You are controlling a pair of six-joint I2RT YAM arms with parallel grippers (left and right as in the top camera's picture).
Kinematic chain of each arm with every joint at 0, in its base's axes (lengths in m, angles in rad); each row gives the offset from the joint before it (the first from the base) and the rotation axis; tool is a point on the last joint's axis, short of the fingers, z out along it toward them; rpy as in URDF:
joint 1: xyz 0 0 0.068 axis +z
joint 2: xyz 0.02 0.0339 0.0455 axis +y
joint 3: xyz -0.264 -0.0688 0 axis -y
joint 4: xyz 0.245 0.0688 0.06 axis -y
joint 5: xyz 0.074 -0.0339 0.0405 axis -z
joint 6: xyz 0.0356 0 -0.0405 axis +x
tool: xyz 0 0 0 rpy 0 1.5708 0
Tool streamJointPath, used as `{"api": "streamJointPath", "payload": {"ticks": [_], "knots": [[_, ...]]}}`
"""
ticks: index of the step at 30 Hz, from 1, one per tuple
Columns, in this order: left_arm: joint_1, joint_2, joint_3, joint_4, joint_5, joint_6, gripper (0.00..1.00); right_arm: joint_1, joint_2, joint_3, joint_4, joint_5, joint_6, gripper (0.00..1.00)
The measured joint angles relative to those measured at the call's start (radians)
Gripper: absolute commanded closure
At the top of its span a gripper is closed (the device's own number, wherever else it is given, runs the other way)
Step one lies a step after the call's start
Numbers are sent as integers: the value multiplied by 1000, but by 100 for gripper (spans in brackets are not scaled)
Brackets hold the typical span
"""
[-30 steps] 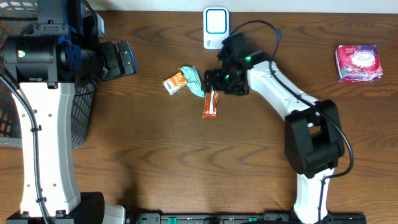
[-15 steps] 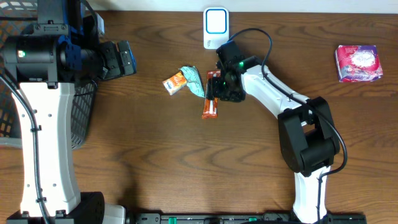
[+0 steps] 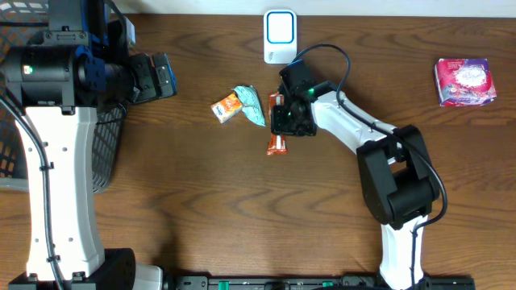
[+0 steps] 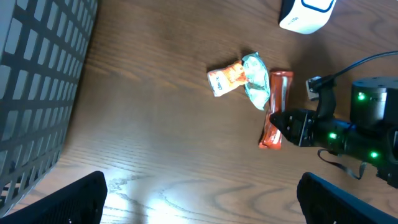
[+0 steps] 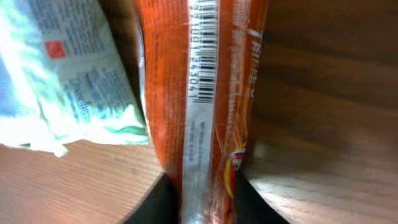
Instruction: Scan the item barcode
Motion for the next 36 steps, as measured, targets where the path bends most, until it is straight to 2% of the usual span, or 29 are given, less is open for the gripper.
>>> {"api": "streamJointPath", "payload": {"ticks": [2,7,10,17,21,25,31,36], "knots": [[0,0,0,0,0,0,2,8,0,0,-3,4,1,99],[0,0,0,0,0,0,2,8,-2,7,-27,14,-8,99],[0,0,0,0,0,0,2,5,-2,36,-120,65,-29,99],[0,0,0,0,0,0,2,-6,-2,180,-401,484,-40,99],[0,0,0,0,0,0,2,-4,-2,189,-420,731,17,99],[0,0,0,0,0,0,2,-4,-2,96,-321,908,59,99],[0,0,0,0,0,0,2,0,-2,-11,-262,1014,82,87],[0,0,0,0,0,0,2,24,-2,-12,-204,970,87,53]]}}
